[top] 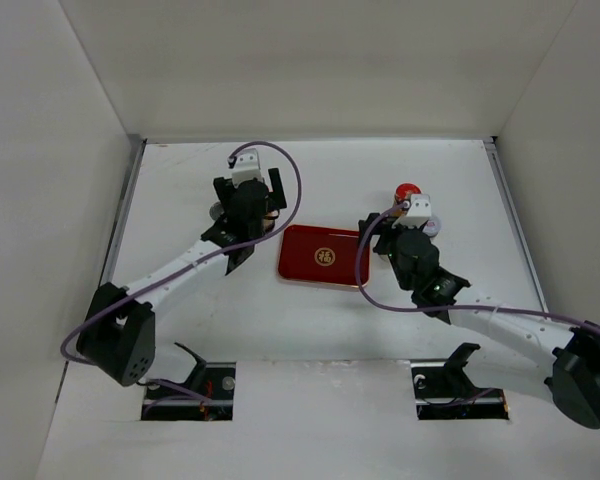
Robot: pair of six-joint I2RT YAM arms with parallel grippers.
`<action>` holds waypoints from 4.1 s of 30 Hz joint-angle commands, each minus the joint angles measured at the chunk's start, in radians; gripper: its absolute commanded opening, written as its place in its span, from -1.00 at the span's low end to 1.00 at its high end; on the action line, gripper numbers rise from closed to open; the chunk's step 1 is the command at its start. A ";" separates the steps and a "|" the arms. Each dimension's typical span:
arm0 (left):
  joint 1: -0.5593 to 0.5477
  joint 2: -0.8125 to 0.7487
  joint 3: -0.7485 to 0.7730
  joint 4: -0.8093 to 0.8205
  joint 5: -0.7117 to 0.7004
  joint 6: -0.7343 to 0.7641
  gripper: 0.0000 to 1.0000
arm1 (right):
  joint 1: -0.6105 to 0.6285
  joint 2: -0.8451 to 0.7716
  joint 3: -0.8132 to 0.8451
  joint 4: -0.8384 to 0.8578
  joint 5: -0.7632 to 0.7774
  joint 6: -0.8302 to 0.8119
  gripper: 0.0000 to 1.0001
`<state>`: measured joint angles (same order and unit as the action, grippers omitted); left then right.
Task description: Organize the condiment bottles
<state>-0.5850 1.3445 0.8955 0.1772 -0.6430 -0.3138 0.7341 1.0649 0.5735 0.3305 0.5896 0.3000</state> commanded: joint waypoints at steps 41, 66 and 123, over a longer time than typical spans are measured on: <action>0.029 0.095 0.103 0.074 0.057 -0.024 -0.27 | -0.022 0.000 -0.012 0.090 -0.025 0.019 0.94; -0.227 0.133 0.010 0.202 0.016 -0.021 -0.31 | -0.063 -0.043 -0.026 0.062 -0.013 0.053 -0.07; -0.309 -0.461 -0.633 0.453 -0.155 -0.056 0.96 | -0.173 0.282 0.123 -0.171 0.112 0.159 0.61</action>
<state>-0.9012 0.9443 0.3054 0.5442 -0.7856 -0.3309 0.5873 1.3376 0.6655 0.1268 0.7464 0.4232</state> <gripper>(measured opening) 0.981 0.819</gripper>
